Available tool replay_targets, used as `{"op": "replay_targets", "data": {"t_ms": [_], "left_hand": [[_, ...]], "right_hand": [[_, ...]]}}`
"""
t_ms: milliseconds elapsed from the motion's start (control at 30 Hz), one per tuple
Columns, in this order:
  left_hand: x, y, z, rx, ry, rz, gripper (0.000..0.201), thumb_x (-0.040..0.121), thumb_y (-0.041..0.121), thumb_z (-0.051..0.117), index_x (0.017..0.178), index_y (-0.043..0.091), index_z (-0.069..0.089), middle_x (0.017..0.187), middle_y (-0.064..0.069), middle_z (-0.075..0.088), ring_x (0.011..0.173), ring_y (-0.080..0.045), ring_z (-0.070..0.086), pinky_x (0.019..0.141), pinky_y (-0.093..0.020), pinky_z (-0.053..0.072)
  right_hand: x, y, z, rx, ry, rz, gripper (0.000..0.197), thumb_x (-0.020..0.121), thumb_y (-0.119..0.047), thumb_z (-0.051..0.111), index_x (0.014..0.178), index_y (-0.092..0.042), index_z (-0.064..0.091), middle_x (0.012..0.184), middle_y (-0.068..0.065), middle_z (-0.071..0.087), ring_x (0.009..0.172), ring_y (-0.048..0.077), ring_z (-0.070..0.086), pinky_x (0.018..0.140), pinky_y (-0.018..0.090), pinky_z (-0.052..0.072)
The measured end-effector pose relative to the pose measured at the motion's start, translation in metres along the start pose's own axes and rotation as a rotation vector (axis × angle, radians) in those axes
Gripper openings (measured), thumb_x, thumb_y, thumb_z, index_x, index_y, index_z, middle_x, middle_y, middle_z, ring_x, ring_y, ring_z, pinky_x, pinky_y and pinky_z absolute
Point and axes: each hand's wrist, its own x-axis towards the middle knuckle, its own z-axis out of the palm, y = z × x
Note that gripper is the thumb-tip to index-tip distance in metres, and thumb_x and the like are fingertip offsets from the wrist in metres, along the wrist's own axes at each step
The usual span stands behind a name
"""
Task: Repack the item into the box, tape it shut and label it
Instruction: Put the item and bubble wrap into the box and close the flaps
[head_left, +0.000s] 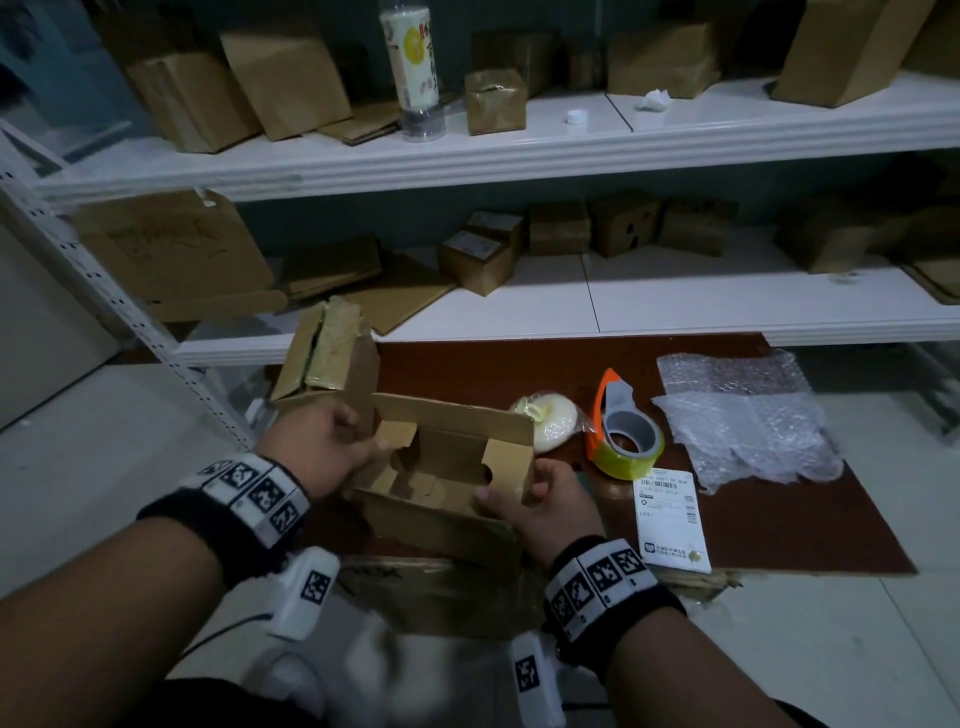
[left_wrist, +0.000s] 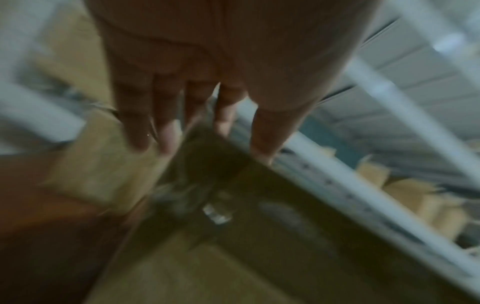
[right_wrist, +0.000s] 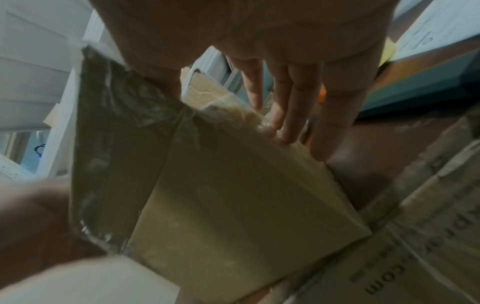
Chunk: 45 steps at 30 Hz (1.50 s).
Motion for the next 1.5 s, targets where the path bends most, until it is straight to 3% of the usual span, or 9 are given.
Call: {"op": "replay_targets", "data": {"t_ms": [167,367,567,767,867,1067,1300,1400,1500], "left_hand": [[0.003,0.006,0.017,-0.174,-0.346,-0.241,0.057,0.061,0.042,0.092,0.102,0.011,0.066,0.1,-0.008,0.07,0.089,-0.026,0.069,0.069,-0.042,0.063],[-0.006,0.004,0.024,0.22,-0.227,-0.082,0.046,0.063,0.051,0.086,0.093,0.022,0.068,0.089,0.003,0.069,0.082,-0.014,0.063,0.08,-0.036,0.056],[-0.012,-0.021,0.029,-0.169,-0.196,-0.07,0.009,0.083,0.02,0.072,0.088,0.026,0.067,0.09,0.004,0.071,0.087,-0.015,0.064,0.09,-0.038,0.051],[-0.012,-0.036,0.031,-0.352,-0.163,-0.058,0.023,0.089,0.006,0.056,0.072,0.013,0.069,0.076,-0.008,0.07,0.079,-0.029,0.064,0.074,-0.034,0.047],[-0.021,-0.044,0.034,-0.411,-0.155,-0.023,0.023,0.084,0.021,0.052,0.075,0.024,0.073,0.077,-0.001,0.073,0.083,-0.028,0.067,0.083,-0.043,0.052],[-0.042,-0.049,0.035,-0.448,-0.124,0.014,0.027,0.09,0.027,0.047,0.076,0.029,0.071,0.079,0.0,0.071,0.08,-0.024,0.066,0.073,-0.04,0.05],[-0.037,-0.047,0.036,-0.417,-0.135,-0.019,0.028,0.092,0.023,0.047,0.078,0.022,0.071,0.086,-0.005,0.071,0.086,-0.027,0.065,0.08,-0.043,0.052],[-0.03,-0.043,0.036,-0.394,-0.146,-0.031,0.028,0.093,0.026,0.045,0.085,0.018,0.071,0.093,-0.008,0.071,0.089,-0.027,0.065,0.086,-0.047,0.053],[-0.022,-0.043,0.038,-0.343,-0.122,-0.024,0.031,0.085,0.034,0.043,0.084,0.017,0.07,0.096,-0.01,0.07,0.093,-0.028,0.063,0.092,-0.048,0.05]], "right_hand": [[0.002,0.001,0.005,-0.049,-0.016,-0.017,0.085,0.066,-0.049,0.086,0.138,-0.027,0.048,0.131,-0.004,0.058,0.115,0.016,0.057,0.097,0.04,0.052],[0.0,0.003,0.008,-0.27,0.026,-0.047,0.09,0.048,-0.063,0.088,0.125,-0.036,0.05,0.122,-0.011,0.055,0.109,0.012,0.057,0.095,0.041,0.054],[0.0,0.001,0.006,-0.405,0.024,-0.044,0.088,0.05,-0.06,0.088,0.124,-0.029,0.051,0.12,-0.005,0.058,0.107,0.015,0.06,0.094,0.04,0.055],[-0.004,-0.005,0.006,-0.456,-0.022,-0.063,0.106,0.032,-0.079,0.078,0.124,-0.033,0.054,0.121,-0.008,0.059,0.108,0.013,0.058,0.094,0.04,0.054],[-0.007,-0.01,0.004,-0.562,-0.048,-0.039,0.105,0.04,-0.075,0.082,0.129,-0.03,0.05,0.125,-0.006,0.056,0.114,0.016,0.056,0.097,0.039,0.051],[-0.013,-0.013,0.006,-0.658,-0.038,-0.017,0.094,0.052,-0.062,0.083,0.129,-0.023,0.046,0.124,-0.002,0.057,0.109,0.018,0.059,0.091,0.034,0.053],[-0.018,-0.021,0.011,-0.599,-0.043,-0.051,0.123,0.06,-0.051,0.081,0.156,-0.024,0.008,0.128,0.001,0.059,0.114,0.021,0.059,0.097,0.038,0.053],[-0.017,-0.02,0.007,-0.464,-0.064,-0.033,0.109,0.065,-0.052,0.075,0.154,-0.024,0.019,0.129,-0.001,0.06,0.116,0.021,0.059,0.099,0.04,0.051],[-0.006,-0.011,-0.001,-0.141,-0.132,-0.026,0.051,0.082,-0.046,0.058,0.131,-0.034,0.052,0.12,0.0,0.065,0.108,0.022,0.062,0.098,0.048,0.05]]}}
